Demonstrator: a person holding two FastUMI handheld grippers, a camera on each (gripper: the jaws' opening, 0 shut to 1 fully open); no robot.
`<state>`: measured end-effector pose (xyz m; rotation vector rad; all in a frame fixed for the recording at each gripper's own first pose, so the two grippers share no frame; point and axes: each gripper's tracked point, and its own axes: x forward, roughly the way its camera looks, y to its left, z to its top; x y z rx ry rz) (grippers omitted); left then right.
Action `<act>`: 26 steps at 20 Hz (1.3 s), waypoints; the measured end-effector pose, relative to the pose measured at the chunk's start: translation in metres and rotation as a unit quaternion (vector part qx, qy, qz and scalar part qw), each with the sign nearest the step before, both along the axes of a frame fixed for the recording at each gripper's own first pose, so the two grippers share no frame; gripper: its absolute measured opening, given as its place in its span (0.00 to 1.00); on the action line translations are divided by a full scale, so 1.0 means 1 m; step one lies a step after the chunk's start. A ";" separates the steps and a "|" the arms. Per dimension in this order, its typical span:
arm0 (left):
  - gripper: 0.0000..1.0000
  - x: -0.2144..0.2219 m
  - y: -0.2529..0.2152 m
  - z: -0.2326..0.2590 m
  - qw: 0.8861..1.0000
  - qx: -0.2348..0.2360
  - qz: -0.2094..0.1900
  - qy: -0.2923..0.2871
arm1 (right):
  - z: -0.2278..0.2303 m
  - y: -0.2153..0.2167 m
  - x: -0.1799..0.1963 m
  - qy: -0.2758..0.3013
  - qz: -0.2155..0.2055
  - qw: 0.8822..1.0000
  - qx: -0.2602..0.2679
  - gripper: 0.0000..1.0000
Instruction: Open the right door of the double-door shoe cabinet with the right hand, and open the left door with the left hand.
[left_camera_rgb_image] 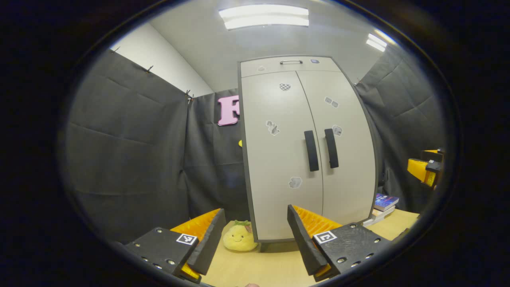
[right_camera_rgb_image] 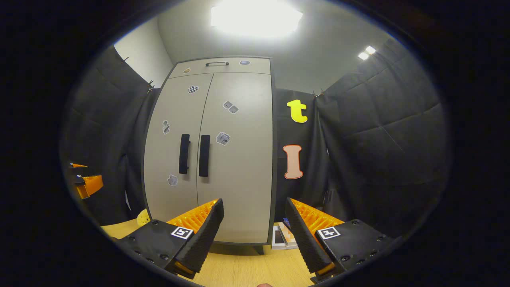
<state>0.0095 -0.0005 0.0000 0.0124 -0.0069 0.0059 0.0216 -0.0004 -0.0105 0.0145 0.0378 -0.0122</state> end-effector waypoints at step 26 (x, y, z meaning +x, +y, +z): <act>0.91 -0.019 0.066 -0.027 0.998 -0.004 0.058 0.022 | 0.048 0.087 0.119 -0.025 0.064 0.998 0.008 0.97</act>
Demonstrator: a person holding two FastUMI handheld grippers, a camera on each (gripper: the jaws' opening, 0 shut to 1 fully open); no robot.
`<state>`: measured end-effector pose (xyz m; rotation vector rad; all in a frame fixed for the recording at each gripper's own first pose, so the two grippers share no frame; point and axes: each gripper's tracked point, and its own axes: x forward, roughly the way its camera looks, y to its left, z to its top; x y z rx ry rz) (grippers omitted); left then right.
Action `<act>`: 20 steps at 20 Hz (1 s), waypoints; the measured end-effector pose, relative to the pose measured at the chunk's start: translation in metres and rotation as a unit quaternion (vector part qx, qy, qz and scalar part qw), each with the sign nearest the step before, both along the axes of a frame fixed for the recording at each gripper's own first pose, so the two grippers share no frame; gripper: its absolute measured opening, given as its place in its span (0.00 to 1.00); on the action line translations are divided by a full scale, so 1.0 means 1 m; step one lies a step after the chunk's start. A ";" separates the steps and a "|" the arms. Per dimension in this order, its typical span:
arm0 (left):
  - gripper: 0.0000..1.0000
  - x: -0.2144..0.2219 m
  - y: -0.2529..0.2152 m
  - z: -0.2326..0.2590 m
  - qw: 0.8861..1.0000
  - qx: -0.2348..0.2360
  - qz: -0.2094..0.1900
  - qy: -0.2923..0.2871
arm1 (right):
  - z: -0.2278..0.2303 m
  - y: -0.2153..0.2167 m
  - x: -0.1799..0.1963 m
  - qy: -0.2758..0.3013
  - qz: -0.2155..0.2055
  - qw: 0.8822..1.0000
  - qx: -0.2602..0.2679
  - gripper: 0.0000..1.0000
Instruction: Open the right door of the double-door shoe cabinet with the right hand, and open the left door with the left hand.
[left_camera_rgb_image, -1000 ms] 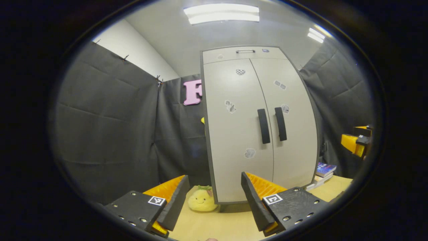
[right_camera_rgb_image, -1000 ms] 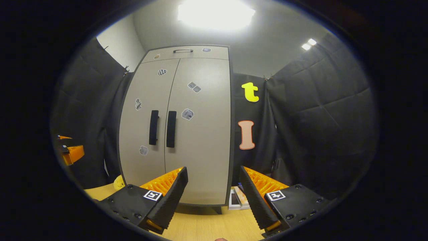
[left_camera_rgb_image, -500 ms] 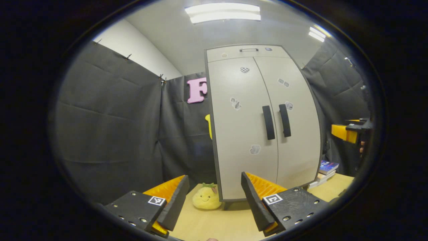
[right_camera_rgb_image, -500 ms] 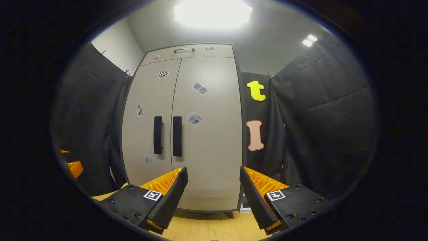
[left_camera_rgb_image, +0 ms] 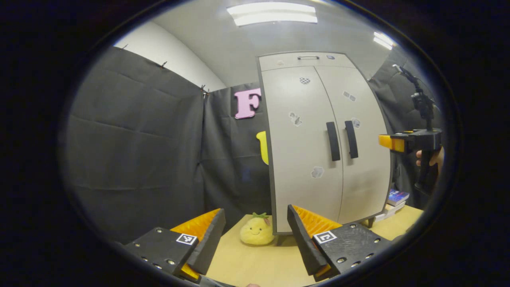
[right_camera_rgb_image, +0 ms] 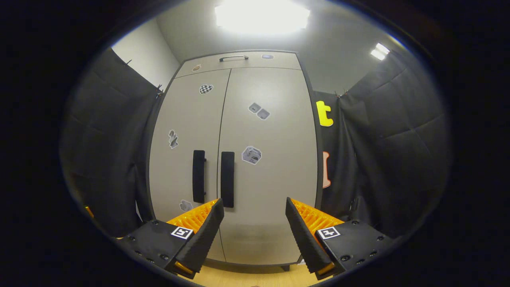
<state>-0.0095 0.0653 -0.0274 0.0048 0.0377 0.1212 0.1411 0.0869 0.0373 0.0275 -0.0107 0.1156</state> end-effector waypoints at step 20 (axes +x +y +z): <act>0.90 -0.049 0.072 -0.017 0.995 0.010 0.090 0.031 | -0.005 0.070 0.123 0.055 0.007 0.998 -0.018 0.93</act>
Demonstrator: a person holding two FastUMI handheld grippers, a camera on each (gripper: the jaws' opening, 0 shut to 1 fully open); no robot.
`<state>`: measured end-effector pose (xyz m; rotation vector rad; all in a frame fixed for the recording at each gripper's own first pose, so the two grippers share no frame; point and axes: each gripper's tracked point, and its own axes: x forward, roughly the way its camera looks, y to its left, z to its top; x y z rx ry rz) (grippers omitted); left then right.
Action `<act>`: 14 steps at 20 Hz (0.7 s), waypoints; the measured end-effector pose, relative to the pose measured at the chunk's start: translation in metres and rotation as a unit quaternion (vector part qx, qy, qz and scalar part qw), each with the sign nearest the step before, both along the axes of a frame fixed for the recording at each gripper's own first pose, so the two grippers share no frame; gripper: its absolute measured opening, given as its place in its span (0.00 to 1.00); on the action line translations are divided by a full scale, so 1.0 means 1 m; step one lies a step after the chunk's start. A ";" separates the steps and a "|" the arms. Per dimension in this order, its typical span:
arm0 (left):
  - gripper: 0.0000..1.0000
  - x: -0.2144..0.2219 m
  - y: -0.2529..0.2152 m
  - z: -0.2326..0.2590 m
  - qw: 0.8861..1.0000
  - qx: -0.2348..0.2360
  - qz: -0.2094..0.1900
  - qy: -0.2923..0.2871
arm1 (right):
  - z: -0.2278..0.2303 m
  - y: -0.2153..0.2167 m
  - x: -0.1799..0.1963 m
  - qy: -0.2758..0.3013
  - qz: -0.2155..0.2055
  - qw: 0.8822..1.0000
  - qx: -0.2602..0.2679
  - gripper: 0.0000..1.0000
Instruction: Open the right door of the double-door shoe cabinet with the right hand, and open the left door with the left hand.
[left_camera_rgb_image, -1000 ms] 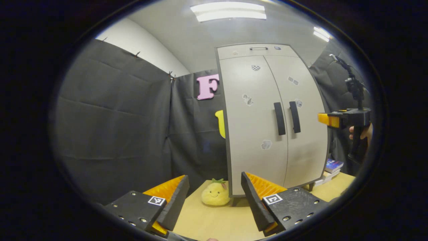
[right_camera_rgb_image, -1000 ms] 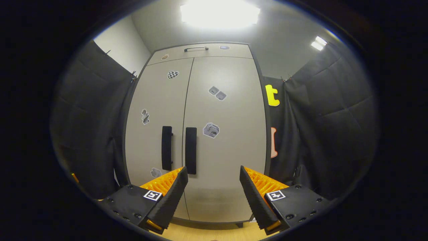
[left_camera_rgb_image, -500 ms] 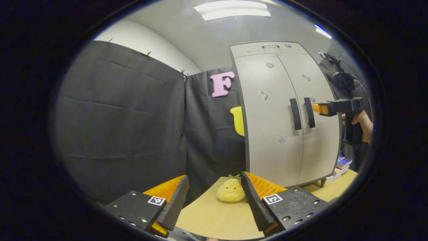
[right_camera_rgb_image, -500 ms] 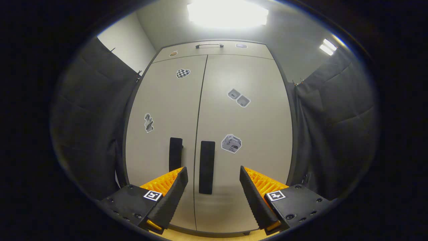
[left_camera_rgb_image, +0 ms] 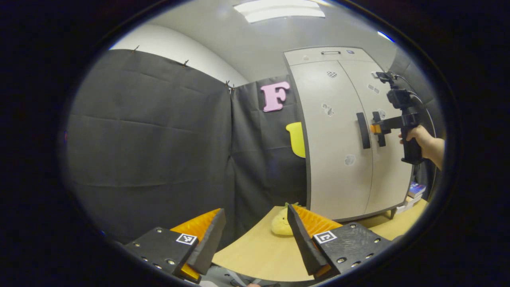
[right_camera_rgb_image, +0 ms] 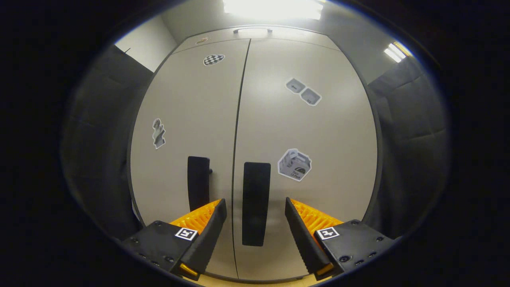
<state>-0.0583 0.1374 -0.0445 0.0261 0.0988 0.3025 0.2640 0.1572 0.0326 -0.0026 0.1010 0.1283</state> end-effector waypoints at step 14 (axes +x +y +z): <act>0.90 -0.001 0.011 -0.005 1.000 -0.009 0.000 -0.002 | -0.021 0.002 0.012 0.072 -0.002 0.997 0.013 0.14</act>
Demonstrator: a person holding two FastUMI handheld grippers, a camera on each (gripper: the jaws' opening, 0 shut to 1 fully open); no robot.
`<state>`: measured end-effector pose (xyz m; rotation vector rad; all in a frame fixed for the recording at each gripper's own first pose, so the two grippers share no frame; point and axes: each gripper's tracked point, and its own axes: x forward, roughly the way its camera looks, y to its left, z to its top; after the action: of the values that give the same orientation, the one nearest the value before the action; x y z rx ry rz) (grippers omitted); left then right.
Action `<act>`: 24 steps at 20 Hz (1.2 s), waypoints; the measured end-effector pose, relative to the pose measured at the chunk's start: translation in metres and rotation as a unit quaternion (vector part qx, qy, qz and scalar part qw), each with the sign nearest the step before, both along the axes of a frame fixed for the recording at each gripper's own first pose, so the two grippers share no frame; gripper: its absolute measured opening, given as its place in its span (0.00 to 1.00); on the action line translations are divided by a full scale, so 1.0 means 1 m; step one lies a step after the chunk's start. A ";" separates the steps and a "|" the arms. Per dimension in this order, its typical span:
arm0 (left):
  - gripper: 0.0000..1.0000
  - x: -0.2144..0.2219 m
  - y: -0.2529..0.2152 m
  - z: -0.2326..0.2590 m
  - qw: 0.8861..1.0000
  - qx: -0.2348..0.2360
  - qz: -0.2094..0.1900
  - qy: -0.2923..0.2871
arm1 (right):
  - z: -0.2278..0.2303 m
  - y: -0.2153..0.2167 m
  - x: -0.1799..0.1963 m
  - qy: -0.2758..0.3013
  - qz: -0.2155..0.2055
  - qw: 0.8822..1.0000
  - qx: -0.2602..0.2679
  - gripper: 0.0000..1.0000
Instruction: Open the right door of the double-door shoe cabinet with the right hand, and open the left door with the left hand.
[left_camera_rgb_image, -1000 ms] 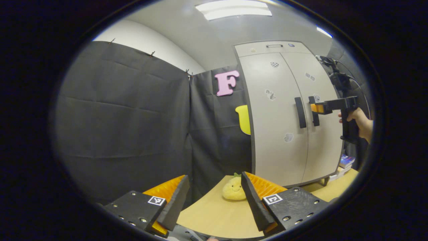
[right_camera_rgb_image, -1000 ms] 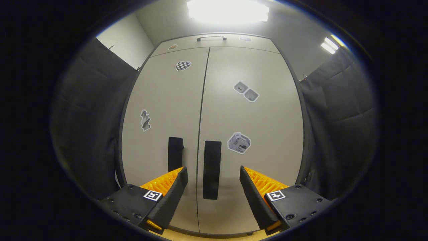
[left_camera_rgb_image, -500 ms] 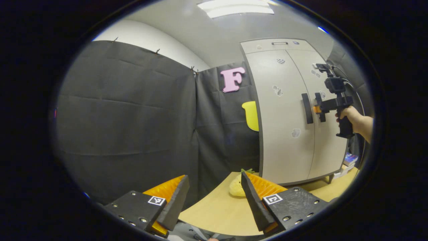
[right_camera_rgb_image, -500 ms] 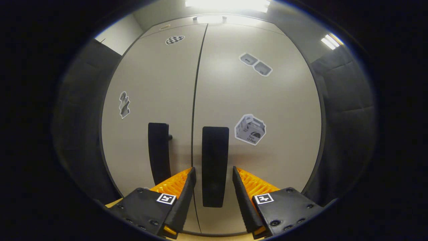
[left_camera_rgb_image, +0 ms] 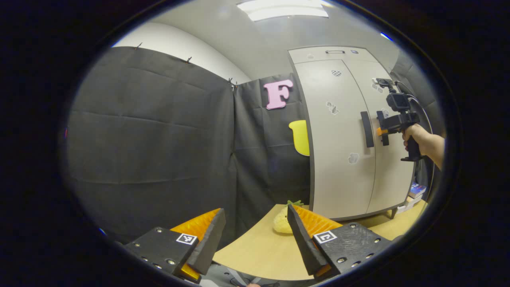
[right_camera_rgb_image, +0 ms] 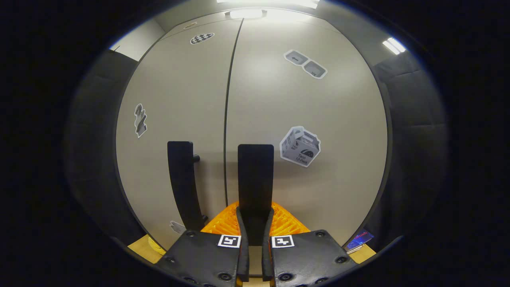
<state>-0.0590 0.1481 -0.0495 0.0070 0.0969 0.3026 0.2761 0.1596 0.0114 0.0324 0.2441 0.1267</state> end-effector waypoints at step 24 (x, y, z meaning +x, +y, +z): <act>0.91 0.016 -0.088 0.026 0.993 -0.002 -0.117 -0.029 | 0.014 -0.057 -0.111 0.037 0.090 0.995 0.039 0.14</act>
<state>-0.0434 0.0601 -0.0236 0.0064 0.0377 0.0690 0.1653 0.1025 0.0251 0.0925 0.3161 0.3140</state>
